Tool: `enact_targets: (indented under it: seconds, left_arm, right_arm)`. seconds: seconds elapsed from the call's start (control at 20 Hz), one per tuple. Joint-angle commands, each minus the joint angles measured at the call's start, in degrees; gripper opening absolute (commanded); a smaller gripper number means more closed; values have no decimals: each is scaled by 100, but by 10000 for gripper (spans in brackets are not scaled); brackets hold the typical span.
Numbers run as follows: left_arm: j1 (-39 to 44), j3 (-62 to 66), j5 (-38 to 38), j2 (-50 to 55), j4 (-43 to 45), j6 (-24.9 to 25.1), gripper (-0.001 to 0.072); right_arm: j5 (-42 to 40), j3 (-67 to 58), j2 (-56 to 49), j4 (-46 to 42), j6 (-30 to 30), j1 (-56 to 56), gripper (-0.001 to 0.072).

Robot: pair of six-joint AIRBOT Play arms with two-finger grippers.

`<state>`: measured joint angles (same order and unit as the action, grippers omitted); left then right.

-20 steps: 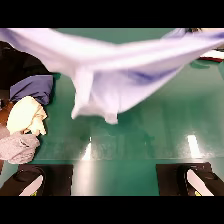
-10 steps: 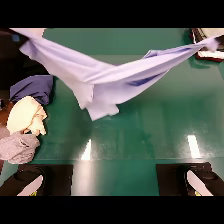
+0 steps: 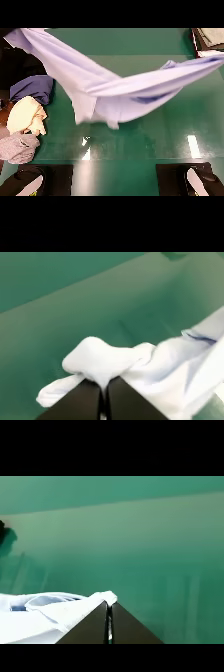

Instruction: Fold the shirts.

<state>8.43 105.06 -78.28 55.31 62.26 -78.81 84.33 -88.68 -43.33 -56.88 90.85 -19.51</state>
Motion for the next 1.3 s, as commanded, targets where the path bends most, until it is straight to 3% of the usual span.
enact_targets:
  seconds: [0.0,0.15,0.3,0.35,0.4,0.45,0.6,0.9,1.25]
  left_arm:
    - [0,-564,-7,485,304,116,26]
    - [-2,-1355,437,1434,439,118,27]
    - [-2,-1502,778,2726,463,74,28]
    - [-2,-1497,793,3023,459,22,160]
    - [-2,-1497,800,3244,461,-98,482]
    - [-2,-1499,815,3346,483,-140,602]
    - [-243,-1320,748,3355,507,-138,601]
    - [-1453,-968,-317,3008,162,-223,600]
    - [-1665,-3943,210,1628,-24,-15,601]
  right_arm:
    - [459,424,-553,26,168,50,10]
    - [131,1209,-1342,17,160,754,11]
    - [-901,1814,-2076,15,4,1482,11]
    - [-1248,1888,-2317,26,7,1674,11]
    - [-1493,1871,-2531,24,7,1816,11]
    - [-1674,1775,-2750,22,7,1919,11]
    - [-1823,1228,-3252,4,7,2035,12]
    - [-1893,452,-3407,-17,7,1825,13]
    - [-1862,415,-3407,-2,-4,2170,12]
